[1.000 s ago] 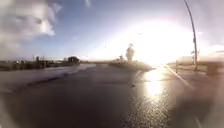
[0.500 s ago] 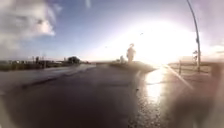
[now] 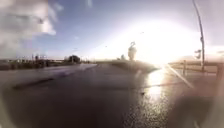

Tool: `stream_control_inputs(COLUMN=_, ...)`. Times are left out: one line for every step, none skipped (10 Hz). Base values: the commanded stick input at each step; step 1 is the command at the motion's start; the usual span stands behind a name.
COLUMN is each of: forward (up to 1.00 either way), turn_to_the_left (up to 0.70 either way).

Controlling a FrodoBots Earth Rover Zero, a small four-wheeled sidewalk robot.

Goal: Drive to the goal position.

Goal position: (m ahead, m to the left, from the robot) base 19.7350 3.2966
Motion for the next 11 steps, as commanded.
stream_control_inputs(forward=0.70, turn_to_the_left=0.00)
stream_control_inputs(forward=0.70, turn_to_the_left=0.00)
stream_control_inputs(forward=0.70, turn_to_the_left=0.00)
stream_control_inputs(forward=0.70, turn_to_the_left=0.00)
stream_control_inputs(forward=0.70, turn_to_the_left=0.00)
stream_control_inputs(forward=0.70, turn_to_the_left=0.00)
stream_control_inputs(forward=0.70, turn_to_the_left=0.00)
stream_control_inputs(forward=0.70, turn_to_the_left=0.00)
stream_control_inputs(forward=0.70, turn_to_the_left=0.00)
stream_control_inputs(forward=0.70, turn_to_the_left=0.00)
stream_control_inputs(forward=0.70, turn_to_the_left=0.00)
